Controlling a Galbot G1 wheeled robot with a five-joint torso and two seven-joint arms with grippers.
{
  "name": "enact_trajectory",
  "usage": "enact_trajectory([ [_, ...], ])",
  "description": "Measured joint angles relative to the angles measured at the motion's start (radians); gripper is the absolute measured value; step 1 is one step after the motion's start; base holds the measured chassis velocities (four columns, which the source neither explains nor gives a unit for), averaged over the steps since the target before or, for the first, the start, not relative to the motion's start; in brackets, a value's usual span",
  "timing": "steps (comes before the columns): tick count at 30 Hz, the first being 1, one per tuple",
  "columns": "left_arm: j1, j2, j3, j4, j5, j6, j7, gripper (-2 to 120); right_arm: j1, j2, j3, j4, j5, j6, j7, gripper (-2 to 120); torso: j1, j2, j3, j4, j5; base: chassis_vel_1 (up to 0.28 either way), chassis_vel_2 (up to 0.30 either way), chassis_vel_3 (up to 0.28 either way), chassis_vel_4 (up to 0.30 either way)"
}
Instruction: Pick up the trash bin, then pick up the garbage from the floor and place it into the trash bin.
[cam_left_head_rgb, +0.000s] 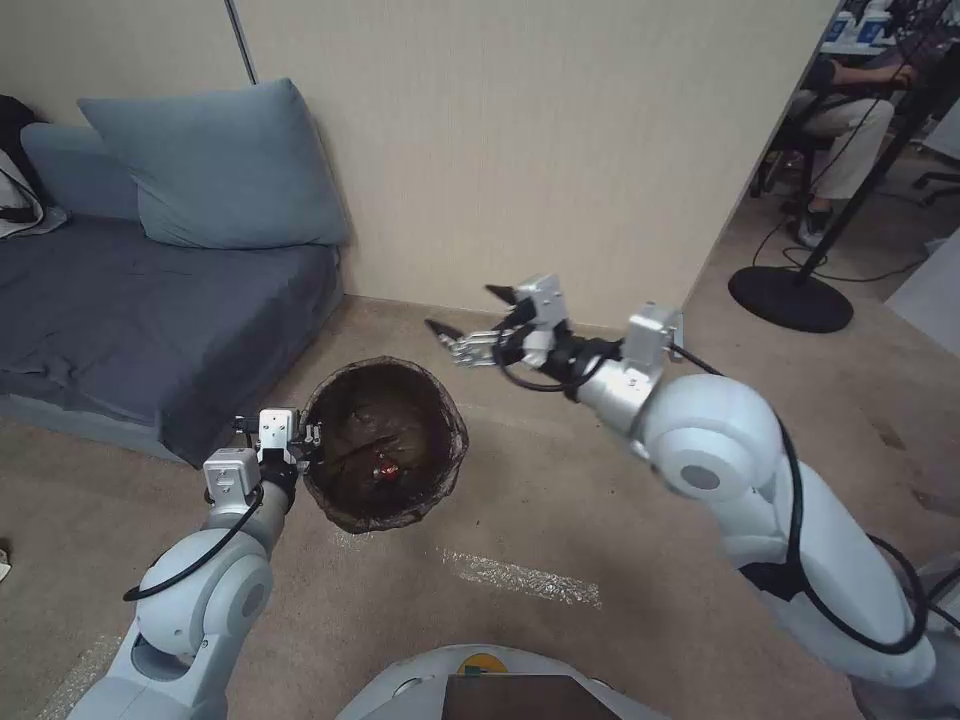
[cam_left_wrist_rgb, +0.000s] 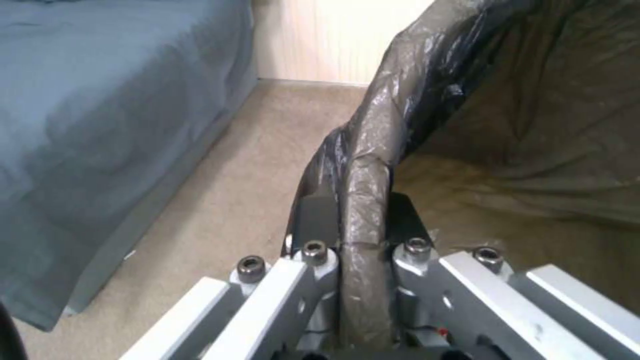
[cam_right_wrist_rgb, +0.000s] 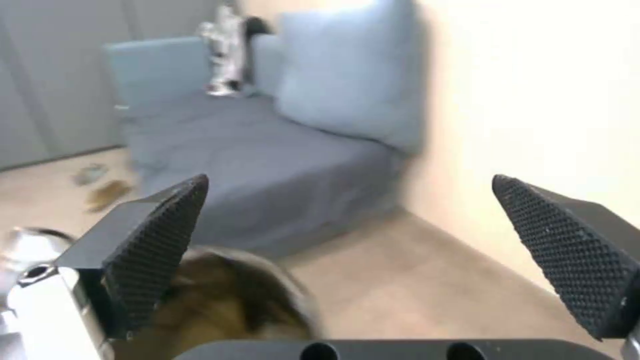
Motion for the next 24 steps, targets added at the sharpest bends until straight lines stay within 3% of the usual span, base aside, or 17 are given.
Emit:
enact_trajectory([
  [2, -0.001, 0.007, 0.0, 0.0, -0.003, 0.0, 0.002, 3, -0.103, -0.002, 0.078, 0.006, -0.072, 0.041, -0.017, 100, 0.0, 0.0, 0.0, -0.0004, 0.0, 0.0, 0.0, 0.0, 0.0],
  [9, -0.001, 0.009, -0.005, -0.002, -0.006, 0.0, 0.011, 3, -0.325, 0.055, 0.189, 0.033, -0.257, 0.156, -0.002, 100, 0.0, 0.0, 0.0, 0.0, -0.0002, 0.0, 0.0, 0.0, 0.0],
  [12, 0.003, 0.004, -0.007, -0.002, -0.004, 0.0, 0.017, 3, -0.505, 0.182, 0.242, 0.043, -0.429, 0.26, -0.009, 100, 0.0, 0.0, 0.0, -0.0003, -0.0002, 0.0, 0.0, 0.0, 0.0],
  [14, 0.004, 0.004, -0.008, -0.002, -0.004, 0.0, 0.018, 3, -0.542, 0.214, 0.251, 0.046, -0.471, 0.286, -0.009, 100, 0.0, 0.0, 0.0, -0.0003, 0.0001, 0.0, 0.0, 0.0, 0.0],
  [17, 0.005, 0.008, -0.012, -0.006, -0.004, -0.001, 0.027, 3, -0.688, 0.345, 0.294, 0.053, -0.689, 0.405, 0.0, 100, 0.0, 0.0, 0.0, -0.0004, -0.0003, 0.0, 0.0, 0.0, 0.0],
  [24, 0.014, 0.013, -0.02, -0.01, -0.002, -0.003, 0.047, 3, -0.817, 0.441, 0.328, 0.051, -0.836, 0.526, 0.041, 100, 0.0, 0.0, 0.0, -0.0003, -0.0005, 0.0, 0.0, 0.0, 0.0],
])
